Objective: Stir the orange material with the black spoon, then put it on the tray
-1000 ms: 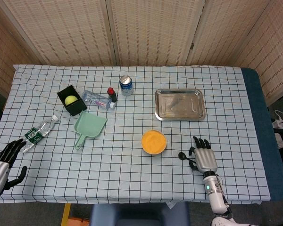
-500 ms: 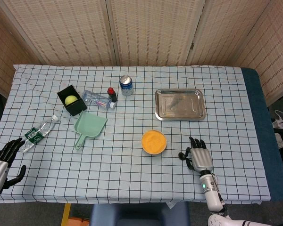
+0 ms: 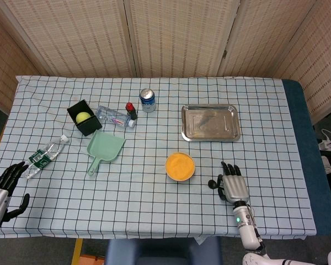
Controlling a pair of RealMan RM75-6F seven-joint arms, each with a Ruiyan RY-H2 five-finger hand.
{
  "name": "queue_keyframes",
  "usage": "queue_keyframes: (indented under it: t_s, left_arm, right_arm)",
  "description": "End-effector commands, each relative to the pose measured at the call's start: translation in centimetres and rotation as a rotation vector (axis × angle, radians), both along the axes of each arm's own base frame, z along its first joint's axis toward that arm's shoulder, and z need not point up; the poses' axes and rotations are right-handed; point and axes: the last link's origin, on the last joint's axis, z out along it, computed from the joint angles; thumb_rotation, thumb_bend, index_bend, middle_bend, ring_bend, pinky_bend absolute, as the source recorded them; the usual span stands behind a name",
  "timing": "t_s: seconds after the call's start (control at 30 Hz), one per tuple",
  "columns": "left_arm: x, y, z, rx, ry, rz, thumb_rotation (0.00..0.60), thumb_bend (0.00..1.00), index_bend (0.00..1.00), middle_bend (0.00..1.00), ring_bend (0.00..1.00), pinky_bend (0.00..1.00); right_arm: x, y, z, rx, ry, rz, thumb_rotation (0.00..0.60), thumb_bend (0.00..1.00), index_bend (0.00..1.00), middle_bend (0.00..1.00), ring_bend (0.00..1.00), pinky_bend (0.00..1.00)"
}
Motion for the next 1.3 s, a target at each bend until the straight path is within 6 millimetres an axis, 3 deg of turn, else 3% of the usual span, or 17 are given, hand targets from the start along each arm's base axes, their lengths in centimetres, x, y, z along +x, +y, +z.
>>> queue_keyframes:
  t_s: [0.03, 0.5, 0.9, 1.1, 1.3]
  left_arm:
    - [0.0, 0.0, 0.0, 0.000, 0.000, 0.000, 0.600, 0.52, 0.00, 0.00, 0.00, 0.18]
    - [0.0, -0.1, 0.1, 0.002, -0.005, -0.003, 0.600, 0.52, 0.00, 0.00, 0.00, 0.18]
    - [0.0, 0.0, 0.0, 0.002, 0.000, 0.000, 0.600, 0.52, 0.00, 0.00, 0.00, 0.18]
    - [0.0, 0.1, -0.1, -0.002, 0.004, 0.001, 0.600, 0.52, 0.00, 0.00, 0.00, 0.18]
    - [0.0, 0.2, -0.3, -0.006, 0.011, 0.003, 0.600, 0.52, 0.00, 0.00, 0.00, 0.19]
  right_arm:
    - [0.0, 0.0, -0.1, 0.000, 0.000, 0.002, 0.600, 0.37, 0.52, 0.00, 0.00, 0.00]
    - [0.0, 0.3, -0.1, -0.003, 0.027, 0.014, 0.600, 0.40, 0.59, 0.00, 0.00, 0.00]
    - [0.7, -0.1, 1.7, -0.064, 0.004, 0.051, 0.600, 0.43, 0.66, 0.04, 0.00, 0.00]
    - [2.9, -2.0, 3.5, -0.114, -0.024, 0.100, 0.600, 0.43, 0.66, 0.04, 0.00, 0.00]
    - [6.6, -4.3, 4.1, -0.137, -0.024, 0.174, 0.600, 0.43, 0.66, 0.04, 0.00, 0.00]
